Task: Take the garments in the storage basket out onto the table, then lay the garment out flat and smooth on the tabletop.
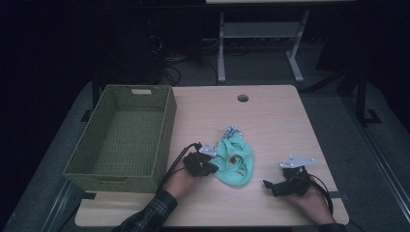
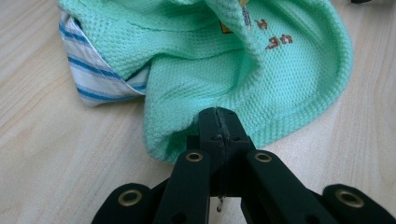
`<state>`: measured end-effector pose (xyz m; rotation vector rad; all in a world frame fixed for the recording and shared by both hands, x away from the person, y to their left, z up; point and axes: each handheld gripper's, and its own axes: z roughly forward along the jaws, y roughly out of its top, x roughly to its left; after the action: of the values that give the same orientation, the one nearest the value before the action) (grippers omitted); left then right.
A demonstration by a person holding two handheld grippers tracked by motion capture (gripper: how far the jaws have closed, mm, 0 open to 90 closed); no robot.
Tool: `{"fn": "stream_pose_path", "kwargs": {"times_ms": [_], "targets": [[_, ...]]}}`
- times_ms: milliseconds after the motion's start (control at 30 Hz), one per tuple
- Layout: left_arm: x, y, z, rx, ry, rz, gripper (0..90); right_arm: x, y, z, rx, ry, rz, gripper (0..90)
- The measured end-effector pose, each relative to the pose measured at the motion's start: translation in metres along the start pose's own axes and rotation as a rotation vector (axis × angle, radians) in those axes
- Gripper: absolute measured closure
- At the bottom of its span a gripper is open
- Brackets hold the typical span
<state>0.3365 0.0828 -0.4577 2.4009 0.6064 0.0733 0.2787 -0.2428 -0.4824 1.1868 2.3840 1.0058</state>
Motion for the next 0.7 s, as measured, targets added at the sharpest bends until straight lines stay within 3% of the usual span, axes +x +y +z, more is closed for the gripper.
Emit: {"fn": "stream_pose_path", "kwargs": {"times_ms": [233,267,367,433,500,700], "targets": [[-0.001,0.002,0.000,0.017,0.011,0.014,89.2,-0.001,0.006,0.000,0.049,0.001,-0.021,2.5],[-0.001,0.002,0.000,0.016,0.008,0.011,89.2,-0.001,0.008,0.000,0.059,0.003,-0.016,5.8],[0.001,0.001,0.000,0.015,-0.006,0.001,89.0,-0.001,0.013,-0.002,0.046,0.005,-0.039,7.0],[0.002,0.001,0.000,0.007,-0.014,-0.016,88.9,-0.002,0.019,-0.007,0.005,0.020,-0.026,14.8],[0.003,0.001,0.000,0.013,-0.018,-0.016,89.0,-0.003,0.021,-0.008,-0.006,0.027,-0.022,15.1],[0.002,0.002,0.001,0.010,-0.019,-0.033,88.9,-0.007,0.033,-0.009,-0.035,0.047,-0.032,29.6]]}}
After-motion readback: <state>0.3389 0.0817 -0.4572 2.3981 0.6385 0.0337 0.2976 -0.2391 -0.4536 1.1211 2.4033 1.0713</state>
